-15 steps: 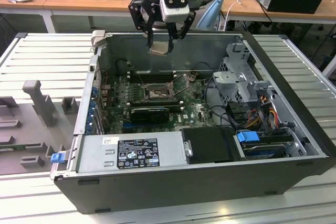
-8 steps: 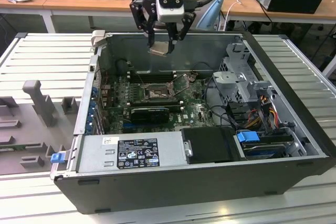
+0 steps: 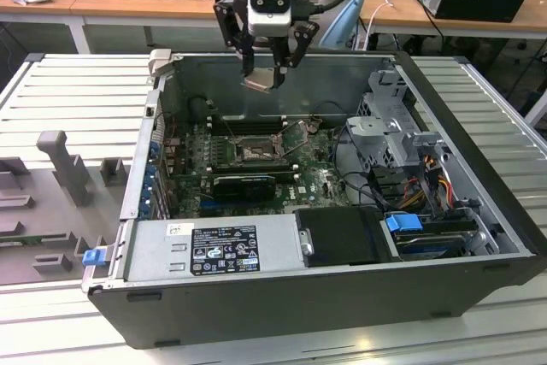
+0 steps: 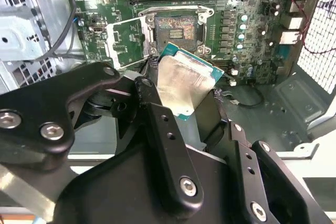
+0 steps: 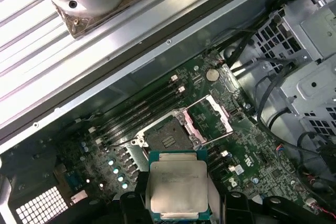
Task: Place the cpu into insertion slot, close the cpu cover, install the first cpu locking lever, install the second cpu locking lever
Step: 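Place the cpu into insertion slot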
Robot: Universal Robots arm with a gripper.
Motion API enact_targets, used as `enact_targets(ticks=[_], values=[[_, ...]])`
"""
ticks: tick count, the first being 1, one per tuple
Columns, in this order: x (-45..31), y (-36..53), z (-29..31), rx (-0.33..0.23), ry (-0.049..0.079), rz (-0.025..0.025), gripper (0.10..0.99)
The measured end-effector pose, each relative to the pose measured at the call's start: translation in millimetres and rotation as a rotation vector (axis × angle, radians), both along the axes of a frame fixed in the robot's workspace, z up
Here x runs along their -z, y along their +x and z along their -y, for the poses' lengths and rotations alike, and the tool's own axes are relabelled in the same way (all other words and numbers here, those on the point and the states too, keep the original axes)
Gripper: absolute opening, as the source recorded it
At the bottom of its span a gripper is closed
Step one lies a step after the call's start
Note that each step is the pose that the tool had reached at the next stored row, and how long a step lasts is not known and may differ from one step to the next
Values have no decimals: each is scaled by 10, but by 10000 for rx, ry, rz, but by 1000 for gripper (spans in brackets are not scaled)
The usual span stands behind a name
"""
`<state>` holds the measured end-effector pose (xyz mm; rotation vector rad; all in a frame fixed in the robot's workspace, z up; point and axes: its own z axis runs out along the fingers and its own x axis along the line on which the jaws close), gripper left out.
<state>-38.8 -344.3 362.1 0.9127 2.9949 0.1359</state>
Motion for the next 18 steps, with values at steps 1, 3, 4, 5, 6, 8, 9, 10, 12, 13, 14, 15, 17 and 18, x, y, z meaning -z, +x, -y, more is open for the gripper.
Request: enact_targets(ticks=[1, 3, 4, 5, 6, 8, 9, 10, 12, 13, 14, 15, 17, 18], values=[[0, 0, 0, 112, -1, 0, 525], [1, 0, 0, 297, -2, 0, 525], [1, 0, 0, 382, -1, 0, 525], [2, 0, 0, 496, -1, 0, 525], [2, 0, 0, 586, 0, 0, 525], [3, 0, 0, 771, -1, 1, 525], [3, 0, 0, 903, -1, 0, 525], [3, 0, 0, 987, -2, 1, 525], [4, 0, 0, 1145, -2, 1, 525], [4, 0, 0, 1223, -2, 0, 525], [4, 1, 0, 1353, -3, 0, 525], [5, 1, 0, 1502, -2, 0, 525], [6, 1, 0, 1799, -3, 1, 525], [8, 1, -1, 1968, -13, 2, 525]])
